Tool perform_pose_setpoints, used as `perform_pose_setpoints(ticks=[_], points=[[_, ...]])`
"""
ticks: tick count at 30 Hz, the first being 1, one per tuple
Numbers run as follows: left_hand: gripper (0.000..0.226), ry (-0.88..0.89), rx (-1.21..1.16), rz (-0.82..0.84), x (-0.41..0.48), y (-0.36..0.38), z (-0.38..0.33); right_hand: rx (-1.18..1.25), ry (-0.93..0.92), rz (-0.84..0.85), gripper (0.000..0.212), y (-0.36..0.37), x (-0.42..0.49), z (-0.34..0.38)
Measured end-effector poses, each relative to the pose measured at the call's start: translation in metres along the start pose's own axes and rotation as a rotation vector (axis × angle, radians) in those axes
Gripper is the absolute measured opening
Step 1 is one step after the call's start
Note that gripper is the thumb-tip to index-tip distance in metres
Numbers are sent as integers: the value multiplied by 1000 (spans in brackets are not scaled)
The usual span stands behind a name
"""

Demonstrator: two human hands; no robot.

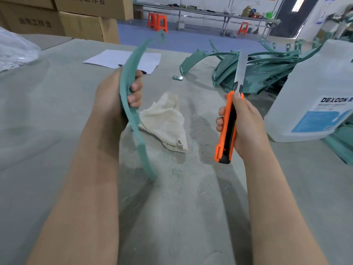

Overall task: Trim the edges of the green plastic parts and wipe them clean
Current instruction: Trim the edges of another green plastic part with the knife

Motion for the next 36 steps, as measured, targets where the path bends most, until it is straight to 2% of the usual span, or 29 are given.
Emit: perform_pose_setpoints(ticks=[2,6,9,16,28,36], points=[[33,14,201,8,-3,5,-9,-35,-30,54,33,4,-3,4],[44,175,598,112,-14,29,-24,-83,-86,150,45,14,-9,11],[44,147,721,160,-14,36,-11,-157,-97,94,47,12,-10,11],[42,72,724,253,-13,44,11,-468,11,-29,48,1,-1,-8],[41,56,687,309,-16,50,14,-429,129,-1,51,0,1,-21],[40,54,670,310,-16,51,15,-456,91,113,49,11,-2,-20]])
Point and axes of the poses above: each hand's wrist, its own x-axis towards the middle knuckle, its own y-axis out of the palm, z = x × y, the point moved 7 cm from there along x, towards the middle knuckle, and after that the axes turned 2 degrees about x, right-handed, at the moved point
